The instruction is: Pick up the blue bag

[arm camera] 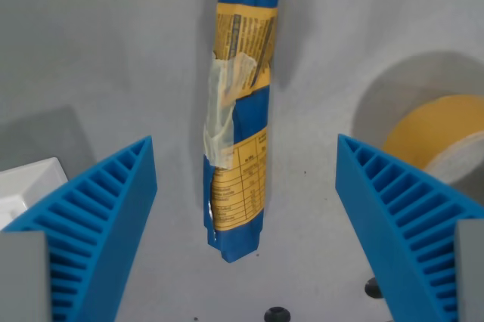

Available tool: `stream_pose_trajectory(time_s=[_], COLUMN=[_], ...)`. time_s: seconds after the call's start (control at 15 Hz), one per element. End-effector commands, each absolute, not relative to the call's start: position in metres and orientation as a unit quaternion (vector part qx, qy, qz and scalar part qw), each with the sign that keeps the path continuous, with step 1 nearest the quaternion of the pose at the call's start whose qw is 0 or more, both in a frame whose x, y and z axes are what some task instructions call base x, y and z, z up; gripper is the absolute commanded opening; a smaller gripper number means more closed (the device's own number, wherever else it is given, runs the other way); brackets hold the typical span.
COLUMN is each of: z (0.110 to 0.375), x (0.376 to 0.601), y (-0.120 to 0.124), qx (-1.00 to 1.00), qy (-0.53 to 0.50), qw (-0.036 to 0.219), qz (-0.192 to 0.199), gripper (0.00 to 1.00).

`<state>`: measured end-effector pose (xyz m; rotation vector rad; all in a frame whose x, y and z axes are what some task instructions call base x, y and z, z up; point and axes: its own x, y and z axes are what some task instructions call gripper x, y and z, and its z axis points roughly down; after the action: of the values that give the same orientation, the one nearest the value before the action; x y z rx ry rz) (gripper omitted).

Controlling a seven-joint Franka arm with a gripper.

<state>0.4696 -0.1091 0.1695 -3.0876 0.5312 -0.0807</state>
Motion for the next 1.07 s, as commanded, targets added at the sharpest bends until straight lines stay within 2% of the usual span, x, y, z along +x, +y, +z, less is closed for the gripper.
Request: stream_pose_trajectory(time_s=[0.07, 0.47, 0.93, 1.0, 1.07], z=[0.171, 0.165, 0.130, 0.125, 0.125], x=[0.462, 0.466, 0.462, 0.463, 0.463], y=[-0.112, -0.113, -0.114, -0.114, -0.114], qx=[-0.983, -0.984, -0.983, -0.983, -0.983], qy=[0.179, 0.175, 0.173, 0.172, 0.172], qw=[0.006, 0.005, 0.002, 0.001, 0.001], qz=[-0.037, -0.043, -0.058, -0.060, -0.060], gripper=[1.00, 1.00, 1.00, 0.00, 0.00])
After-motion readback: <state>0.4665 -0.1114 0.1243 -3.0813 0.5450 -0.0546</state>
